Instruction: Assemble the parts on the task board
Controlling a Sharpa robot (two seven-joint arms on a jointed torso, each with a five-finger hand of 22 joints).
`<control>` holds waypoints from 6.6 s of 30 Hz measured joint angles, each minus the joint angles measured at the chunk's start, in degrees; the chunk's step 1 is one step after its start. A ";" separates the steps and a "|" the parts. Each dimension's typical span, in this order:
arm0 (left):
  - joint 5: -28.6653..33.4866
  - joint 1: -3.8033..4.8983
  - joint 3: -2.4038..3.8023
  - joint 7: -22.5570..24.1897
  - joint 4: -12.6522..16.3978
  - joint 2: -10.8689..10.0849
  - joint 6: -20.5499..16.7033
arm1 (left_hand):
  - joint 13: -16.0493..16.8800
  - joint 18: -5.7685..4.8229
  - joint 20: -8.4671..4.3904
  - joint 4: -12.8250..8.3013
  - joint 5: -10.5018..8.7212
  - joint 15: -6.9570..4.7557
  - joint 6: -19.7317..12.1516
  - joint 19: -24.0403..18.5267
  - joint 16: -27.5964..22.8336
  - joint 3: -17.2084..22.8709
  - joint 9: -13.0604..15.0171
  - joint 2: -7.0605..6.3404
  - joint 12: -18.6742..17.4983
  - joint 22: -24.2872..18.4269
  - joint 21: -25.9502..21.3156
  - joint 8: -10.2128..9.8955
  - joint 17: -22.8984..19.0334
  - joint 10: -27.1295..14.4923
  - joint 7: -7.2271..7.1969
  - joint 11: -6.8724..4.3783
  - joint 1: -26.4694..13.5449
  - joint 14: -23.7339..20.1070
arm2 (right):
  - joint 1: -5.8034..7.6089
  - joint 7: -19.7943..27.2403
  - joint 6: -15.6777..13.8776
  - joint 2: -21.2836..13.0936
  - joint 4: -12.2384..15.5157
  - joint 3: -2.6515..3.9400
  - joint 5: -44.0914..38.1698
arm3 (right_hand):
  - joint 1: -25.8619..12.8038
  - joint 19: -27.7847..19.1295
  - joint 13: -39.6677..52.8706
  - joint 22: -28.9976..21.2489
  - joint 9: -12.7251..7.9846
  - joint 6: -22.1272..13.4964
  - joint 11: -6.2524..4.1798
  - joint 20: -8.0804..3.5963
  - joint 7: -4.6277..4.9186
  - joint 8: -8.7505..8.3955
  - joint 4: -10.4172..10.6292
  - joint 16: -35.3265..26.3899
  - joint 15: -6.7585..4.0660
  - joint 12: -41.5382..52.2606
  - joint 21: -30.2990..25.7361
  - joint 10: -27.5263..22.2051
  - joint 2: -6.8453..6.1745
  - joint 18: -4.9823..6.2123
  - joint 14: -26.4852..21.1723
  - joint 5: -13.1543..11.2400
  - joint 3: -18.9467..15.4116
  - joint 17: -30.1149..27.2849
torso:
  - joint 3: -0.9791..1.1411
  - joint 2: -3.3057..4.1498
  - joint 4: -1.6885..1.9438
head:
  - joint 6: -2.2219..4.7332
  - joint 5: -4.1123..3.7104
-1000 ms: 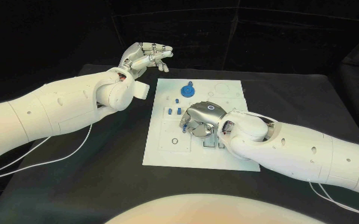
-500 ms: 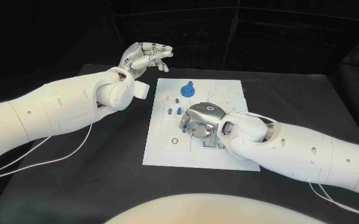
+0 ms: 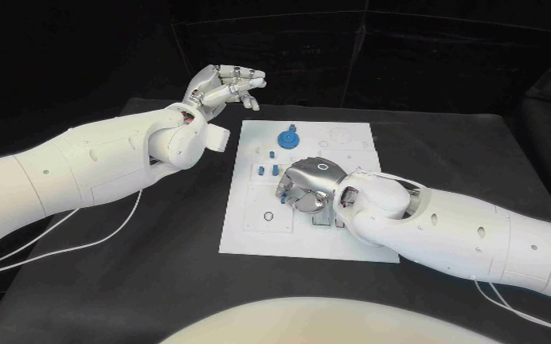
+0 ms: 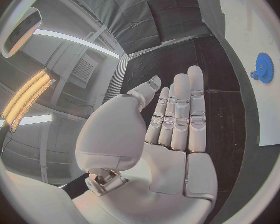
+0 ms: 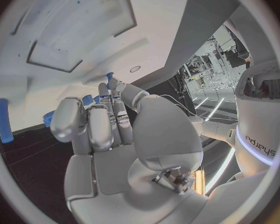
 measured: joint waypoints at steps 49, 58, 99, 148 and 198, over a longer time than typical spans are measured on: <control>0.02 -0.02 -0.09 -0.79 -0.92 0.02 0.69 | 0.00 0.00 0.00 0.32 0.00 0.00 0.00 0.00 0.00 -0.31 0.00 0.00 0.00 -0.27 -0.31 0.00 -0.17 -0.21 0.00 0.21 0.00 0.00 | 6.32 1.23 -5.48 -13.96 5.78 0.32 9.47 | -1.41 -3.40 0.35 -8.49 -0.27 -10.44 1.66 1.34 -0.19 -0.50 5.75 -2.93 1.03 2.35 -5.58 -13.76 -4.75 0.00 -0.20 4.06 -14.30 -6.98 | 0.02 -0.03 -0.07 | 1.26 -1.60; 0.03 -0.09 -0.11 -0.85 -0.96 0.09 0.86 | 0.00 0.00 0.00 0.32 0.00 0.00 0.00 0.00 0.00 -0.31 0.00 0.00 0.00 -0.27 -0.31 0.00 -0.16 -0.21 0.00 0.21 0.00 0.00 | 6.90 -1.71 -1.84 -15.94 5.21 0.28 8.25 | -1.41 -3.40 0.28 -8.77 -0.22 -10.63 1.46 1.34 -0.38 -0.50 6.09 -2.93 1.03 3.03 -5.83 -13.97 -4.75 0.00 -0.20 3.67 -15.90 -7.13 | 0.01 -0.01 -0.03 | 1.38 -2.24; 0.03 -0.14 -0.13 -0.99 -1.15 0.16 1.18 | 0.00 0.00 0.00 0.15 0.00 0.00 0.00 0.00 0.00 -0.47 0.00 0.00 0.00 -0.42 -0.66 0.00 -0.22 -0.21 0.00 0.21 0.00 0.00 | 6.65 -4.24 6.26 -10.36 -0.66 0.23 4.83 | 2.20 -0.46 -0.06 -4.32 0.14 -1.47 -0.81 -0.51 -0.51 0.89 6.35 -1.38 -0.53 4.89 -3.27 -0.41 -0.92 -0.01 -0.09 -0.47 -9.32 -4.79 | 0.03 0.03 0.01 | 0.87 -2.01; 0.05 -0.20 -0.13 -1.13 -1.62 0.94 1.40 | 0.00 0.00 0.00 0.15 0.00 0.00 0.00 0.00 0.00 -0.47 0.00 0.00 0.00 -0.56 -0.66 0.00 -0.30 -0.21 0.00 0.21 0.00 0.00 | 2.05 0.77 -1.23 -0.29 4.98 0.12 7.79 | 2.57 0.82 0.22 -0.78 -0.10 -0.27 -0.98 -0.82 -0.64 0.59 5.28 -0.88 -0.73 2.27 -1.09 1.61 -0.45 0.00 -0.30 -0.78 -3.66 -4.89 | -0.04 0.00 0.01 | 0.12 0.26; 0.05 -0.20 -0.12 -1.21 -1.95 1.22 1.64 | 0.00 0.00 0.00 0.15 0.00 0.00 0.00 0.00 0.01 -0.47 0.00 0.00 0.00 -0.53 -0.66 0.00 -0.29 -0.21 0.00 0.21 0.00 0.00 | 1.05 -2.26 7.41 2.69 3.26 0.03 0.21 | 1.05 0.43 0.01 -1.21 -0.11 -1.70 0.09 -0.43 0.39 -0.30 5.76 -0.88 -0.59 0.30 -1.10 0.01 -1.97 0.00 -0.17 -0.35 -3.80 -5.72 | -0.01 0.01 0.01 | -0.59 0.41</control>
